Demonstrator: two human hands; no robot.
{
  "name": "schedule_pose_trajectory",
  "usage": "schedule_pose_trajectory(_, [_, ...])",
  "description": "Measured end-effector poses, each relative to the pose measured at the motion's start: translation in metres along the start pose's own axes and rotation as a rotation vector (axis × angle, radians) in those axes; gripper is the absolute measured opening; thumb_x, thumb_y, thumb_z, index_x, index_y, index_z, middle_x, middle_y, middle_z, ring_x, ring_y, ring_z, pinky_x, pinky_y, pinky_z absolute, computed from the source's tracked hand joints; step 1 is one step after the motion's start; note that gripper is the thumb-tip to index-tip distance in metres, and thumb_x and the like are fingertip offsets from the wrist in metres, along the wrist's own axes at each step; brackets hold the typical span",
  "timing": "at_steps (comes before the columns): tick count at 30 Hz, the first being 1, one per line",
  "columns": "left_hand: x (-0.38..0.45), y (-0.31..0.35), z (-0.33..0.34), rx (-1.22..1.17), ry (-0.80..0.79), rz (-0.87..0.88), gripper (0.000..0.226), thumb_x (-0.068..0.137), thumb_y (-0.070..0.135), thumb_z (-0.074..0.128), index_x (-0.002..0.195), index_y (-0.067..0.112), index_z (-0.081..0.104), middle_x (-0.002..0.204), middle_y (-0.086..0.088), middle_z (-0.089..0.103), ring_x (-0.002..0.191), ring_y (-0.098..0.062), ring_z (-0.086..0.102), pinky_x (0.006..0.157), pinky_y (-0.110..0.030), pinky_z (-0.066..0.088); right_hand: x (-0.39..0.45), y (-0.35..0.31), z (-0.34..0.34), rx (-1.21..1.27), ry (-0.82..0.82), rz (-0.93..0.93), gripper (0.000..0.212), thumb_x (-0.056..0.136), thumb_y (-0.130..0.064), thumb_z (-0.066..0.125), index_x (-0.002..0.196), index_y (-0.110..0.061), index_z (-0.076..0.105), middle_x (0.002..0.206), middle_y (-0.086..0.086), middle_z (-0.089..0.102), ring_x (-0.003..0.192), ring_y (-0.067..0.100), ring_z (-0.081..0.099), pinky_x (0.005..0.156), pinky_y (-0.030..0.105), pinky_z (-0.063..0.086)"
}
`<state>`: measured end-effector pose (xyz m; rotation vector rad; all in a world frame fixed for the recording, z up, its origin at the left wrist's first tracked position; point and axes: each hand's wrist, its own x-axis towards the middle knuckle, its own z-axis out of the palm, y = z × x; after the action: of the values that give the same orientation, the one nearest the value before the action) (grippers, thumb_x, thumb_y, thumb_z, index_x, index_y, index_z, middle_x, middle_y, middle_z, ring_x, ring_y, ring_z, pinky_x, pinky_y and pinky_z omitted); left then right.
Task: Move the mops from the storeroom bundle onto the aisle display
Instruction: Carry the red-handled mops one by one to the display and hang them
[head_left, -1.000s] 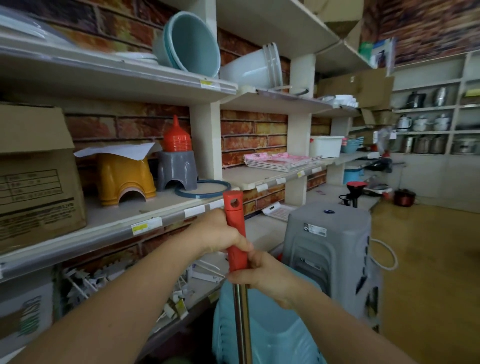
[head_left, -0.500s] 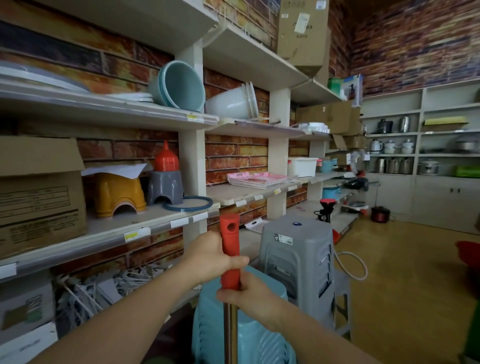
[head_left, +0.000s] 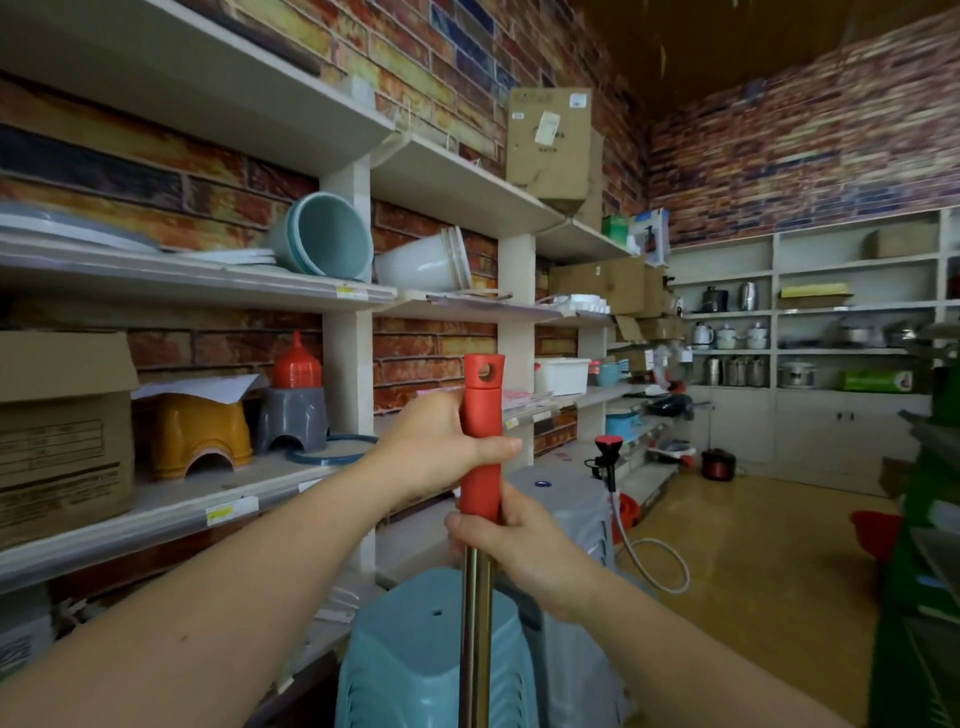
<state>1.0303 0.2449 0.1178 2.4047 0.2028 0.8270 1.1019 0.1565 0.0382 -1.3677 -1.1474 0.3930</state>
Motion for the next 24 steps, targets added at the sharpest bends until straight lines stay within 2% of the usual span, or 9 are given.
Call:
schedule_pose_trajectory(3, [-0.001,0.02,0.01,-0.073,0.024,0.053,0.023,0.074,0.034,0.074,0.078,0.019,0.058,0.08,-0.003,0.064,0.081,-0.02,0.062,0.081,-0.037,0.051,-0.015,-0.011,-0.008,0.037,0.076,-0.035,0.017,0.091,-0.007,0.053,0.086,-0.022,0.048,0.069,-0.004,0.051,0.06,0.007,0.054,0.065,0.022,0.05])
schedule_pose_trajectory(5, [-0.001,0.031,0.019,-0.108,0.047,0.097,0.021,0.075,0.033,0.073,0.077,0.021,0.056,0.077,0.0,0.063,0.076,-0.016,0.059,0.077,-0.033,0.048,-0.026,-0.015,-0.012,0.067,0.135,-0.055,0.015,0.092,-0.007,0.052,0.086,-0.02,0.047,0.067,0.0,0.05,0.055,0.009,0.054,0.061,0.025,0.051])
schedule_pose_trajectory(7, [-0.003,0.043,0.028,-0.14,0.051,0.135,0.02,0.076,0.033,0.072,0.074,0.024,0.055,0.074,0.002,0.06,0.073,-0.013,0.057,0.073,-0.031,0.047,-0.037,-0.018,-0.017,0.063,0.21,-0.073,0.01,0.092,-0.006,0.05,0.088,-0.013,0.045,0.063,0.002,0.046,0.048,0.009,0.051,0.051,0.022,0.048])
schedule_pose_trajectory(11, [-0.004,0.063,0.044,-0.264,0.011,0.17,0.016,0.075,0.036,0.072,0.078,0.029,0.058,0.087,-0.001,0.069,0.084,-0.016,0.064,0.08,-0.033,0.052,-0.06,-0.028,-0.03,0.015,0.323,-0.093,0.009,0.091,-0.008,0.051,0.086,-0.01,0.044,0.062,0.004,0.044,0.046,0.009,0.046,0.046,0.02,0.044])
schedule_pose_trajectory(15, [-0.005,0.084,0.061,-0.384,-0.063,0.218,0.018,0.075,0.033,0.073,0.083,0.019,0.064,0.087,-0.008,0.07,0.087,-0.023,0.067,0.085,-0.043,0.054,-0.085,-0.039,-0.045,-0.066,0.439,-0.061,0.009,0.091,-0.012,0.052,0.087,-0.011,0.044,0.062,0.003,0.046,0.045,0.009,0.046,0.047,0.021,0.044])
schedule_pose_trajectory(19, [-0.008,0.106,0.078,-0.483,-0.176,0.31,0.026,0.077,0.031,0.072,0.085,0.008,0.062,0.087,-0.015,0.069,0.083,-0.028,0.067,0.084,-0.045,0.054,-0.111,-0.049,-0.058,-0.115,0.553,-0.009,0.008,0.09,-0.017,0.054,0.092,-0.011,0.049,0.068,0.005,0.05,0.055,0.017,0.052,0.058,0.031,0.051])
schedule_pose_trajectory(22, [-0.013,0.123,0.087,-0.55,-0.254,0.396,0.032,0.078,0.03,0.071,0.086,0.001,0.061,0.087,-0.019,0.068,0.082,-0.03,0.066,0.084,-0.045,0.054,-0.133,-0.06,-0.063,-0.202,0.668,0.004,0.007,0.091,-0.013,0.054,0.087,-0.013,0.048,0.064,0.003,0.048,0.046,0.01,0.049,0.046,0.021,0.046])
schedule_pose_trajectory(24, [-0.017,0.135,0.093,-0.577,-0.304,0.463,0.036,0.078,0.032,0.07,0.089,-0.001,0.061,0.089,-0.021,0.068,0.084,-0.031,0.066,0.085,-0.048,0.052,-0.148,-0.069,-0.063,-0.268,0.749,0.013,0.012,0.091,-0.012,0.054,0.083,-0.016,0.045,0.061,0.002,0.048,0.041,0.008,0.047,0.043,0.02,0.043])
